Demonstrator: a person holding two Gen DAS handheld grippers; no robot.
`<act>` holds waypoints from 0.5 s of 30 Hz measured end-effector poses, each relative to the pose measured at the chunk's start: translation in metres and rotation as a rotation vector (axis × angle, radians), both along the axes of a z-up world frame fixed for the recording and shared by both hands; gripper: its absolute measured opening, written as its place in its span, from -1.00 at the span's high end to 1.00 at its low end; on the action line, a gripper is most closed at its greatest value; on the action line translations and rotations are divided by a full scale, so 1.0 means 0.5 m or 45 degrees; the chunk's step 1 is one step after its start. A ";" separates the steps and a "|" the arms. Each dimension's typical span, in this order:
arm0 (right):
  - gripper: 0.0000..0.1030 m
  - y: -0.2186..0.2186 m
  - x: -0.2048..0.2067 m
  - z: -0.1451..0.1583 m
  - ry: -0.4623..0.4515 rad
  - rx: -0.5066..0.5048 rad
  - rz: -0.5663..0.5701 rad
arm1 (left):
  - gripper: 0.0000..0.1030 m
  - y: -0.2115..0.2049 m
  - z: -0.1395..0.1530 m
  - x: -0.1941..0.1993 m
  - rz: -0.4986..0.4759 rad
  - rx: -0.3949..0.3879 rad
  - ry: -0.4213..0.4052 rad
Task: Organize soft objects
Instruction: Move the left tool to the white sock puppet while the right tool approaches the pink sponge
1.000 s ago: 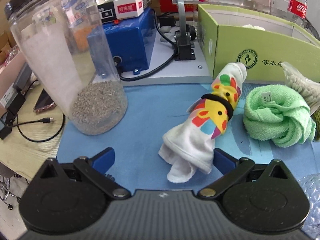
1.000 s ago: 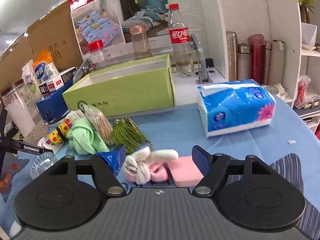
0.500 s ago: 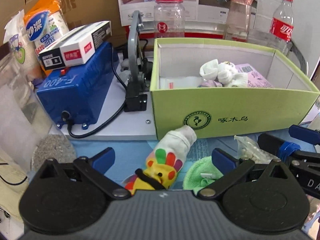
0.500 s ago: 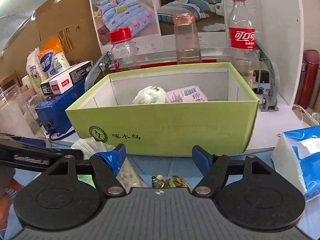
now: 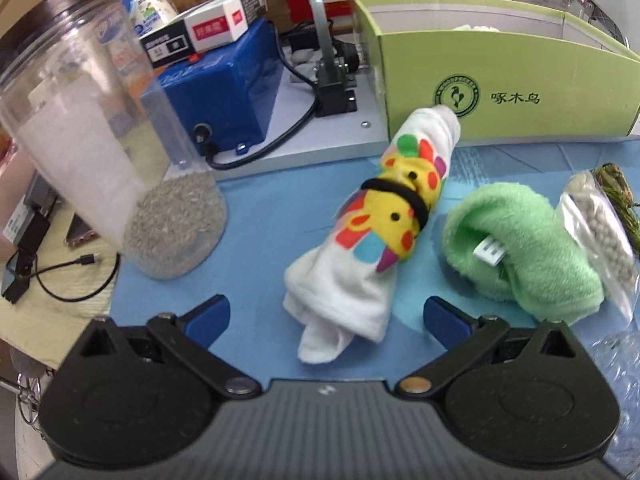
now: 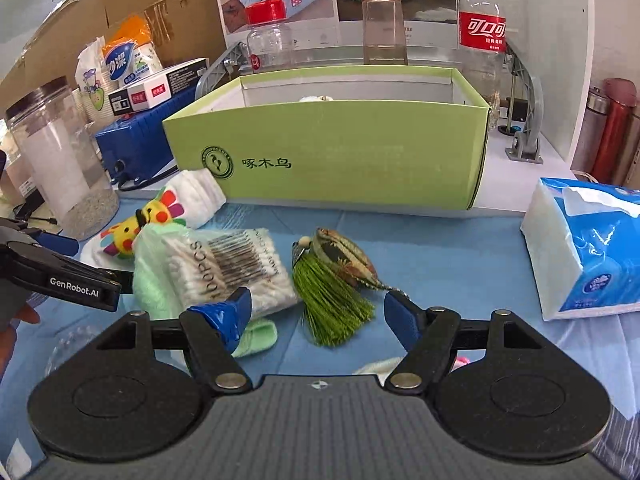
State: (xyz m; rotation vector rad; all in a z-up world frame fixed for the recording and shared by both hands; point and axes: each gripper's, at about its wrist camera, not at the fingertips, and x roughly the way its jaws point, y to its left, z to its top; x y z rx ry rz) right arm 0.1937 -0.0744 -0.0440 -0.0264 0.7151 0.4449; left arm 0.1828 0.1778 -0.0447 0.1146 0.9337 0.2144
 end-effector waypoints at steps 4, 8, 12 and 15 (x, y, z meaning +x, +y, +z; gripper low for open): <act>-0.15 -0.022 -0.032 0.033 -0.065 0.055 -0.035 | -0.99 0.036 0.044 -0.014 0.071 -0.095 -0.099; -0.15 -0.036 -0.033 0.071 -0.135 0.125 -0.058 | -0.99 0.040 0.074 0.018 0.043 -0.109 -0.146; -0.15 -0.059 -0.039 0.077 -0.147 0.065 -0.074 | -0.99 0.017 0.047 0.049 -0.080 -0.022 -0.094; -0.16 -0.114 -0.058 0.061 -0.103 0.078 -0.128 | -0.99 0.011 0.014 0.067 -0.157 0.044 -0.056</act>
